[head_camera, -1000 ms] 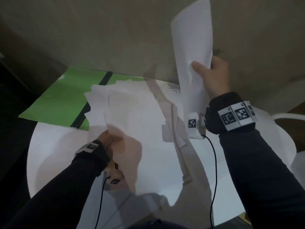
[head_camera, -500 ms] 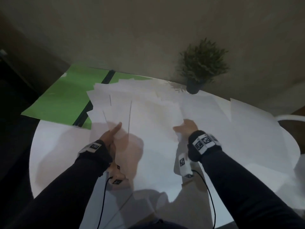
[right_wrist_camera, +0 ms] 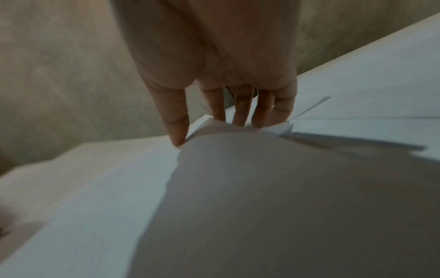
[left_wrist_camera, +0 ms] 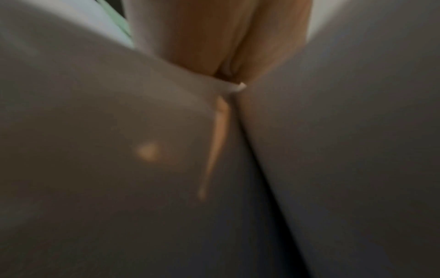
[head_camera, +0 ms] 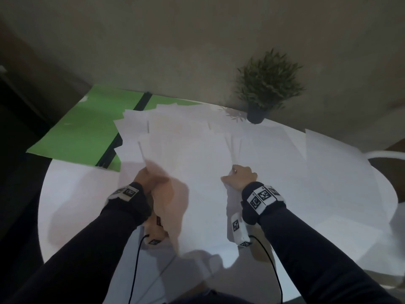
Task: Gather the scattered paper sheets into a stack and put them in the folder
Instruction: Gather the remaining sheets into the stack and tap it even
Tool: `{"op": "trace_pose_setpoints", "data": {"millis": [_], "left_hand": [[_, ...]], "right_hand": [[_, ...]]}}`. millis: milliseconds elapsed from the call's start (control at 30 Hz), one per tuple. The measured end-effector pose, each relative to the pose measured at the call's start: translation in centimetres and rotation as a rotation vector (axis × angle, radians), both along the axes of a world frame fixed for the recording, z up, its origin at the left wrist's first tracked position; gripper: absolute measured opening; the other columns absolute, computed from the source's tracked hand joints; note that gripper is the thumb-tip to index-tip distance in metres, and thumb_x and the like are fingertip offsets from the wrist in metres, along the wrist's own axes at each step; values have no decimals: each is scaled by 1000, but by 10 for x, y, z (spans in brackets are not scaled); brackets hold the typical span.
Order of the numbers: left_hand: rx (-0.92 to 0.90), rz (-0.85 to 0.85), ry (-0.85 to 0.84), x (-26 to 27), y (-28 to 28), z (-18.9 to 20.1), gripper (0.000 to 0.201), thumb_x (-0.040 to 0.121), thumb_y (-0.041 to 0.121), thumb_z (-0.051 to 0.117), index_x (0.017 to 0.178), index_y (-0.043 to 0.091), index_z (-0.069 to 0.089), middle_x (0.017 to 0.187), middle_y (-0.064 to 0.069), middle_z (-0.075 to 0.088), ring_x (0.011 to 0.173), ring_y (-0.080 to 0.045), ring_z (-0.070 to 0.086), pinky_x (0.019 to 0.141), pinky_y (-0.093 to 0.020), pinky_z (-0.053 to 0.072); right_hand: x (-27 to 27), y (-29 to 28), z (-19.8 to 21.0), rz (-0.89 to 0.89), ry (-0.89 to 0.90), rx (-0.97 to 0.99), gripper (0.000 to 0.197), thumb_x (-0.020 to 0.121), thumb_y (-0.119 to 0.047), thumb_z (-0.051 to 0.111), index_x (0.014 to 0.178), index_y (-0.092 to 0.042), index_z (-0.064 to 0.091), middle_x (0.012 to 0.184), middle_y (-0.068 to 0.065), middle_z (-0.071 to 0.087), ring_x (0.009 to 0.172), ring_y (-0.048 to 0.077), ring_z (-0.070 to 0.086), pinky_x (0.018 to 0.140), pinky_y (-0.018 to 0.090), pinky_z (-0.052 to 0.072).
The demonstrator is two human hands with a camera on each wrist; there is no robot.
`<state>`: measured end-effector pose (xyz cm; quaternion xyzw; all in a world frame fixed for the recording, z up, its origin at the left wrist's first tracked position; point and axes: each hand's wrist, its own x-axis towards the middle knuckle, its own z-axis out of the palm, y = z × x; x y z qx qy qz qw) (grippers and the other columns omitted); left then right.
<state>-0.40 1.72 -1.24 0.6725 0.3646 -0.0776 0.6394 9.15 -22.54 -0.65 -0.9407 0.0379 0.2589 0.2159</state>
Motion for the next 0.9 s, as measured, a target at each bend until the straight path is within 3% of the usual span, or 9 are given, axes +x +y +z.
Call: {"op": "trace_pose_setpoints", "data": {"millis": [67, 100, 167, 233, 400, 467, 567, 767, 900], "left_hand": [[40, -8, -35, 4, 4, 1, 18, 73, -5, 70, 85, 4, 60, 86, -19, 63, 87, -36, 62, 87, -49, 52], [14, -2, -69, 4, 4, 6, 16, 74, -6, 69, 82, 4, 60, 82, -17, 63, 83, -34, 61, 84, -46, 53], [-72, -9, -177, 7, 4, 20, 17, 72, -7, 70, 81, 4, 61, 74, -12, 64, 74, -30, 60, 70, -36, 56], [-139, -64, -301, 10, 2, 39, 26, 67, -5, 71, 87, 7, 61, 73, -4, 68, 69, -24, 64, 60, -27, 56], [-65, -113, -439, 28, -11, 76, 33, 74, -7, 69, 102, 10, 64, 83, 7, 75, 80, -10, 71, 82, -31, 55], [37, -65, -481, 34, -21, 93, 28, 80, -2, 67, 104, 11, 62, 84, 9, 72, 79, -7, 69, 89, -30, 54], [167, 65, -575, 39, -39, 114, 24, 83, 8, 68, 106, 6, 59, 93, -7, 68, 81, -10, 64, 67, -21, 54], [97, 214, -704, 48, -46, 116, 34, 80, 8, 72, 110, 3, 59, 92, 5, 66, 77, 2, 65, 80, -17, 53], [107, 173, -708, 46, -47, 111, 35, 76, 5, 74, 107, 8, 59, 92, 7, 66, 78, 3, 65, 80, -16, 52]], "right_hand": [[0, -7, 0, -128, -26, 159, 15, 72, -36, 62, 78, -24, 55, 99, 1, 56, 106, 28, 52, 83, 30, 38], [2, -12, 0, -230, -30, 299, 28, 70, -39, 68, 95, -27, 62, 112, 1, 56, 114, 26, 51, 89, 30, 41], [3, -22, 10, -368, -42, 597, 68, 72, -40, 76, 132, -25, 47, 139, 3, 43, 126, 24, 45, 100, 34, 42], [3, -25, 28, -373, -11, 838, 71, 83, -27, 71, 142, -17, 33, 135, -1, 43, 125, 18, 45, 98, 29, 39], [16, -16, 75, -267, -147, 982, 30, 83, -4, 68, 112, -3, 62, 94, 3, 68, 87, 20, 65, 81, 32, 49], [21, -12, 89, -261, -271, 959, 29, 82, -6, 69, 110, -2, 64, 97, 6, 68, 86, 20, 64, 77, 26, 51], [21, -3, 107, -288, -412, 1045, 27, 84, -9, 68, 110, -4, 64, 95, 2, 67, 82, 13, 64, 75, 20, 53], [0, 1, 107, -366, -537, 1202, 19, 85, -9, 67, 104, -10, 64, 90, -7, 67, 77, -4, 66, 72, 11, 52], [-3, 0, 101, -359, -533, 1157, 39, 79, -14, 75, 114, -5, 62, 102, 3, 68, 92, 9, 66, 80, 17, 54]]}}
